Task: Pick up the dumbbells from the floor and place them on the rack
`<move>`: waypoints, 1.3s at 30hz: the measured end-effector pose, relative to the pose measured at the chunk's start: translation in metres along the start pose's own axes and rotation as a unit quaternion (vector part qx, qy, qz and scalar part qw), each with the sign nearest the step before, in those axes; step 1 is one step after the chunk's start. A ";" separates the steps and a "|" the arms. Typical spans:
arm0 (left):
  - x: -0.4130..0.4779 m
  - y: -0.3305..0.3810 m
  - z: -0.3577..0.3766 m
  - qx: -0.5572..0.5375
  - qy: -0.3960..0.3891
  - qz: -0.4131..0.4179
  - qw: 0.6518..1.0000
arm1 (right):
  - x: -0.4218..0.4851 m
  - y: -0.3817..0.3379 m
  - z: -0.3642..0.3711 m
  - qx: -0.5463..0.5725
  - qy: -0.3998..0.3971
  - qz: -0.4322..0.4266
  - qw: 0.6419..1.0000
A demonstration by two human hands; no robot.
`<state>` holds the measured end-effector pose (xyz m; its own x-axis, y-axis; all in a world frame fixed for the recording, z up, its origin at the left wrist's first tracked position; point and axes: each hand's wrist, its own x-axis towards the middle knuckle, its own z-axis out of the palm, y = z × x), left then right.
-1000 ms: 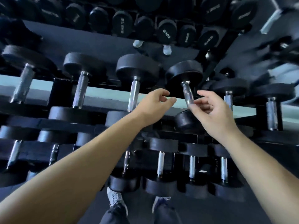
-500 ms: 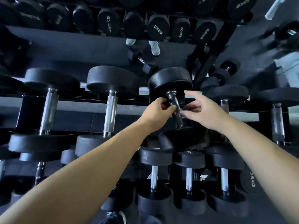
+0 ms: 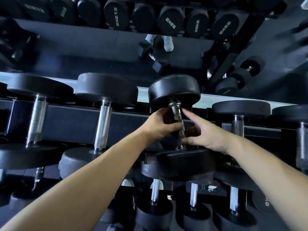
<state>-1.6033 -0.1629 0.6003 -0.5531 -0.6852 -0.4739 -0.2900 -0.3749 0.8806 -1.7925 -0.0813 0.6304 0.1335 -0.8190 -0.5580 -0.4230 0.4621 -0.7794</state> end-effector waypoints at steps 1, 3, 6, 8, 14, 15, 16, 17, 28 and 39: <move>0.001 -0.002 -0.001 -0.001 -0.005 -0.003 1.000 | 0.001 0.002 0.002 0.022 -0.006 0.005 1.000; 0.002 -0.004 -0.001 0.010 -0.012 0.003 1.000 | 0.001 0.002 0.005 0.047 -0.010 0.008 0.999; 0.000 -0.003 -0.002 0.030 -0.003 0.025 0.999 | 0.000 -0.001 0.009 0.041 0.002 0.001 0.999; -0.002 -0.003 -0.001 0.024 0.004 0.033 0.999 | 0.001 -0.002 0.012 0.043 0.017 -0.001 0.999; -0.003 0.001 -0.012 0.059 -0.031 0.035 0.997 | 0.001 -0.006 0.032 0.057 0.056 -0.006 0.997; -0.003 0.002 -0.014 0.063 -0.039 0.031 0.997 | 0.000 -0.009 0.037 0.060 0.065 -0.011 0.996; -0.003 0.002 -0.016 0.067 -0.046 0.028 0.996 | 0.000 -0.011 0.042 0.060 0.076 -0.015 0.995; -0.003 0.002 -0.018 0.072 -0.051 0.023 0.996 | -0.001 -0.012 0.046 0.059 0.084 -0.021 0.994; 0.000 0.004 -0.019 0.142 -0.070 0.009 0.987 | -0.004 -0.005 0.057 0.118 0.112 -0.033 0.986; 0.001 0.006 -0.027 0.095 -0.095 -0.014 0.991 | 0.000 -0.005 0.066 0.167 0.101 -0.025 0.980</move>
<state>-1.5846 -0.1831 0.6045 -0.6742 -0.5393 -0.5047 -0.4399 -0.2557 0.8609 -1.7315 -0.0614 0.6153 -0.0475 -0.8781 -0.4761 -0.0988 0.4784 -0.8726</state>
